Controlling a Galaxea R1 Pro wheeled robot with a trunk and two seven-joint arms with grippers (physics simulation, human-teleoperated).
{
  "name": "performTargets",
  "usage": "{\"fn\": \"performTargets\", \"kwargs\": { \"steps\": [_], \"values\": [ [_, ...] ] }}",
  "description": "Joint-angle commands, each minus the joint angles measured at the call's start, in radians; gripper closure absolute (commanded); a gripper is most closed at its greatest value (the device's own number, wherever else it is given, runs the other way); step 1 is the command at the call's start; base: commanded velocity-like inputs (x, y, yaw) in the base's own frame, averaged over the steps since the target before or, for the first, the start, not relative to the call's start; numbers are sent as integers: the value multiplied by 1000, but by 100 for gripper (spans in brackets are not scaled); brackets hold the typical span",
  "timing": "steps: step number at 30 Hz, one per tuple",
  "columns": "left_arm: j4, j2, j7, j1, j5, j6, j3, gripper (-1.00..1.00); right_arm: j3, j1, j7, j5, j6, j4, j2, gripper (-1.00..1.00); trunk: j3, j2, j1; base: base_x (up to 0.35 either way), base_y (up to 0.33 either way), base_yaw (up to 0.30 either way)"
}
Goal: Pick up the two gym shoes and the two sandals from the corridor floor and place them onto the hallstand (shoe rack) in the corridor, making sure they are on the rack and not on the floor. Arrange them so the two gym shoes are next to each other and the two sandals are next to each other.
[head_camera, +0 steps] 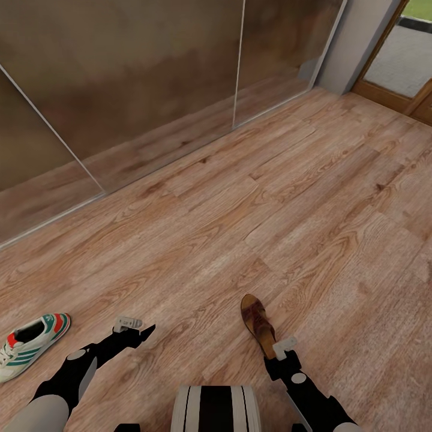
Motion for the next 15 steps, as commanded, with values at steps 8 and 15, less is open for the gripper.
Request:
{"fn": "performTargets", "kwargs": {
  "steps": [8,15],
  "values": [
    [-36,-1,-7,1,-9,-7,4,-100,5,0,-5,7,4,1,0,100,-1,0,0,0,0,0],
    [-44,-1,-7,2,-9,-6,4,-100,5,0,-5,7,4,2,0,100,-1,0,0,0,0,0]
  ]
}}
